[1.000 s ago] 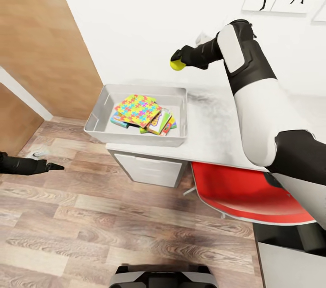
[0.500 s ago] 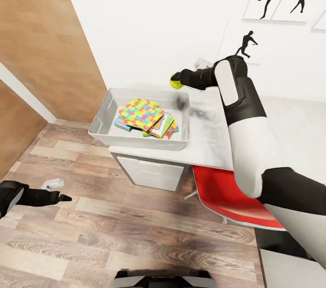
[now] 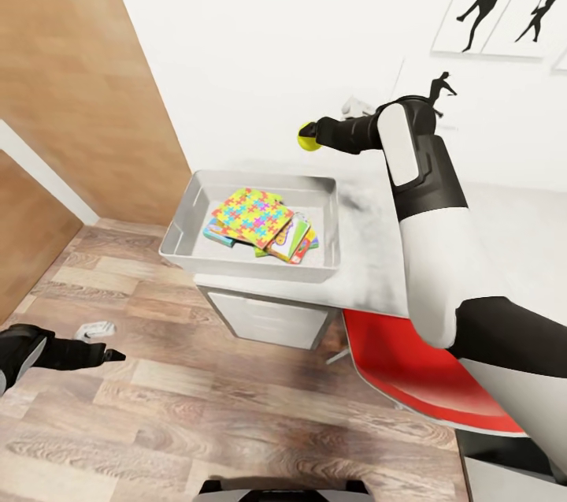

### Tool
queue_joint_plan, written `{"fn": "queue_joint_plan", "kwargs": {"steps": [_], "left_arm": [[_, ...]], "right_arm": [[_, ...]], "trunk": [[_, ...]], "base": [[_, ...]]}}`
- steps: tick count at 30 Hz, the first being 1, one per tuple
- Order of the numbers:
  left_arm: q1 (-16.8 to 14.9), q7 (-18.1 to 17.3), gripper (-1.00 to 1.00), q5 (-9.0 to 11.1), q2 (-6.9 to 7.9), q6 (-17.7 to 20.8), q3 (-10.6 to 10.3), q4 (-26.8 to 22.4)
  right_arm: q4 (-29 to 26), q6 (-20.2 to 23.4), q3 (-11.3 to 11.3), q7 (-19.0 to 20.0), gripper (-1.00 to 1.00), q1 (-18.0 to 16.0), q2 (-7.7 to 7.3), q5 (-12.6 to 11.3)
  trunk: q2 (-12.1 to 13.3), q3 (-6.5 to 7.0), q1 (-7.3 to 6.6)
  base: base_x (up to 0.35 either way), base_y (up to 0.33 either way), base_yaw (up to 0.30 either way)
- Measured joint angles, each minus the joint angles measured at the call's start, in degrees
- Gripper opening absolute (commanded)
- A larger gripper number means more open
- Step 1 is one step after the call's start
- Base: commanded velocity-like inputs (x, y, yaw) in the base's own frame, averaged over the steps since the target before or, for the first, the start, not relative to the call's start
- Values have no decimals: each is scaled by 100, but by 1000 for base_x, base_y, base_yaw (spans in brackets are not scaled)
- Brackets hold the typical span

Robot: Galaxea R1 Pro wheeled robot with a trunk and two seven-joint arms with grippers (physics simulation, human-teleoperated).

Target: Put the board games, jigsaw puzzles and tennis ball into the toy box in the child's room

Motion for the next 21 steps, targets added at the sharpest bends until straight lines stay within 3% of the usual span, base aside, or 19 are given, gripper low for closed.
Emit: {"fn": "queue_joint_plan", "kwargs": {"steps": [8, 11, 19, 21], "left_arm": [[10, 5, 100, -8, -2, 0, 3, 0], [11, 20, 100, -8, -2, -7, 2, 0], [11, 73, 100, -3, -18, -22, 2, 1], [11, 76, 100, 0, -19, -25, 2, 1]], "right_arm": [[-12, -2, -42, 14, -100, 1, -40, -42], [20, 0, -10, 22, -100, 0, -47, -269], [81, 1, 133, 24, -100, 62, -18, -510], [89, 2, 150, 24, -100, 142, -32, -726]], "trunk": [[0, 76, -1], [0, 104, 0], [0, 180, 1], [1, 199, 1]], "base": [[86, 91, 0], [47, 40, 0], [9, 7, 0], [0, 0, 0]]}}
